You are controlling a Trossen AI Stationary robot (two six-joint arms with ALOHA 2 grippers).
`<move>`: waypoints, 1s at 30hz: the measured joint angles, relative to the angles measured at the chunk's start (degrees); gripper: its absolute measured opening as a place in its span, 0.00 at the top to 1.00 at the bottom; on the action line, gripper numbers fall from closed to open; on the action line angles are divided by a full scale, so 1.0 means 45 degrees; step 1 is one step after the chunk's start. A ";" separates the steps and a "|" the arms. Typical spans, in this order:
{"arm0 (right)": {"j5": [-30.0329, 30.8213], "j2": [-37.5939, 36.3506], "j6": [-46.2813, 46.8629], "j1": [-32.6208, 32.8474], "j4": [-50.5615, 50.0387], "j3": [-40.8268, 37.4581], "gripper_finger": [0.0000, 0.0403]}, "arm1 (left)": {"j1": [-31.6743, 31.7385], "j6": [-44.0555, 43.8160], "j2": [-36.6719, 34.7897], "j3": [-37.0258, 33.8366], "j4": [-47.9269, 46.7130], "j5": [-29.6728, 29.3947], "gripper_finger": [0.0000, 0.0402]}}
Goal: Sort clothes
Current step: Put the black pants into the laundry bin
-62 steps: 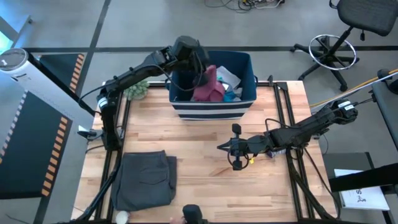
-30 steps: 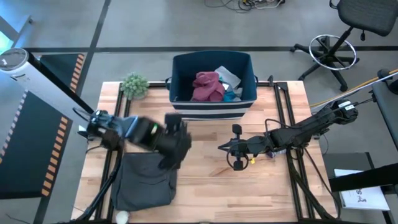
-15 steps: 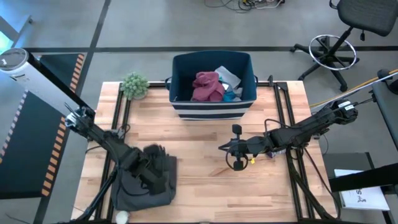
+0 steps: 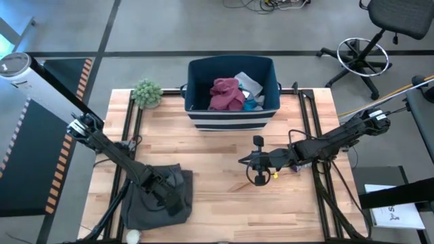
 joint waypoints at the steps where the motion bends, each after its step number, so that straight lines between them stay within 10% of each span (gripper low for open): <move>1: 0.0000 0.0000 0.0000 0.0000 0.0000 0.0000 1.00 | 0.0045 -0.0125 0.0004 -0.0159 0.0241 0.0020 0.24; 12: 0.0000 0.0000 0.0000 -0.0003 -0.0005 0.0000 1.00 | 0.0231 -0.0250 -0.0004 -0.0101 0.2380 0.0168 0.15; 30: 0.0005 0.0000 -0.0039 -0.0005 -0.0039 -0.0005 1.00 | 0.0675 -0.0283 0.1984 -0.0724 0.2592 -0.0230 0.31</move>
